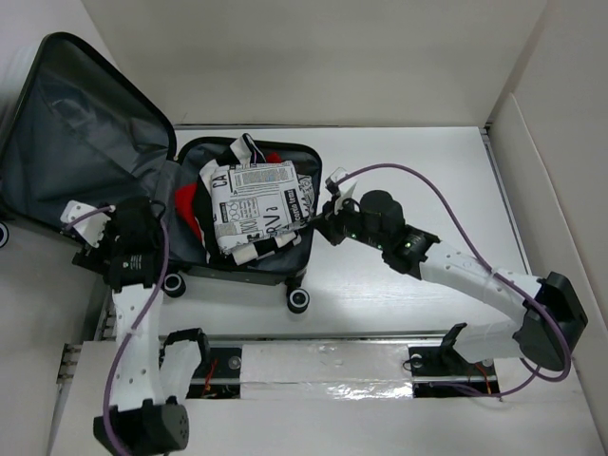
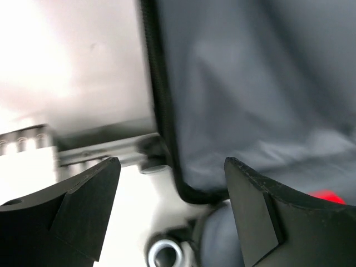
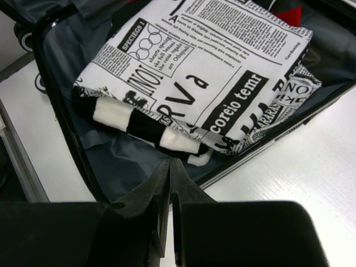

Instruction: Pack the luggage

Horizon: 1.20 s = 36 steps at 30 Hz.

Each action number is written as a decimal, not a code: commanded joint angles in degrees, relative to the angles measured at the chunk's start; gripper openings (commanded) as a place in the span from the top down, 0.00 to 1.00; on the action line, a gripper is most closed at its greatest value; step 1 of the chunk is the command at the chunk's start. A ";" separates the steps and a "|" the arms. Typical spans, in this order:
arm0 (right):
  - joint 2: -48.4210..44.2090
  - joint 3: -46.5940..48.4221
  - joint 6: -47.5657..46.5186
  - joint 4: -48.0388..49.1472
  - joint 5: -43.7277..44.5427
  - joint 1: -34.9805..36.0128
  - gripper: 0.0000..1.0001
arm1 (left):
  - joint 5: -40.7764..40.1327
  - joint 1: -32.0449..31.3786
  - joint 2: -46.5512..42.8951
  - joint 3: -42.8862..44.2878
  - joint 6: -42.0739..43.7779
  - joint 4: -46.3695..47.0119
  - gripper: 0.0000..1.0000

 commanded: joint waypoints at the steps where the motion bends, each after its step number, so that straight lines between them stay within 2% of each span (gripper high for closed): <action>1: 1.17 0.58 -1.78 1.24 -2.75 0.44 0.90 | 0.92 8.08 5.37 3.54 -1.76 0.23 0.27; 2: 2.13 0.75 -1.87 1.15 -3.27 0.44 0.90 | 2.19 12.28 6.78 5.38 -0.63 0.67 0.27; 3: 2.49 1.36 -2.22 0.80 -4.41 0.44 0.90 | 4.03 12.93 8.71 6.53 0.17 0.67 0.28; 8: 3.19 1.98 -3.01 0.10 -5.21 1.58 0.90 | -0.61 12.94 14.87 14.17 2.10 -0.65 0.31; 14: 3.11 2.07 -3.28 -0.17 -4.33 1.58 0.90 | -2.72 12.94 20.85 18.48 4.04 0.32 0.43; 15: 3.19 2.16 -3.36 -0.17 -3.98 1.58 0.90 | -2.81 12.94 21.81 19.10 4.13 0.23 0.50; 18: 3.55 2.42 -3.54 -0.87 -1.45 1.58 0.89 | -2.02 12.94 22.09 19.37 3.34 -0.03 0.59; 20: 3.55 2.51 -3.37 -1.75 1.37 1.58 0.89 | -0.88 12.94 21.39 17.36 2.72 0.84 0.59; 24: 3.28 2.16 -2.23 -2.36 2.87 -0.70 0.89 | -2.37 14.08 20.95 14.89 2.11 1.20 0.47; 25: 3.28 2.16 -1.96 -2.80 3.05 -1.92 0.89 | -0.63 14.87 20.42 14.28 1.93 1.81 0.49; 26: 3.20 2.07 -1.70 -3.07 3.23 -2.63 0.89 | 0.69 15.48 19.81 13.05 2.71 3.12 0.53; 27: 3.02 1.99 -1.35 -3.24 3.31 -3.33 0.89 | 1.75 16.01 19.45 12.95 2.72 3.74 0.69; 29: 2.67 1.37 -0.64 -2.90 3.23 -5.09 0.89 | 3.08 16.02 20.06 13.30 2.37 3.13 0.86; 30: 2.32 1.11 -0.21 -2.54 3.23 -5.62 0.89 | 3.86 16.02 20.07 14.09 2.11 2.52 1.00; 32: 2.05 0.41 0.32 -1.93 3.40 -6.23 0.89 | 6.85 16.02 19.28 14.88 2.63 3.39 1.00; 34: 1.70 -0.03 1.38 -1.58 3.93 -6.77 0.85 | 6.60 12.00 18.14 15.32 3.68 4.18 1.00; 36: 1.79 -0.83 2.69 -0.35 4.10 -8.60 0.71 | 7.38 10.05 16.74 16.11 4.56 5.15 1.00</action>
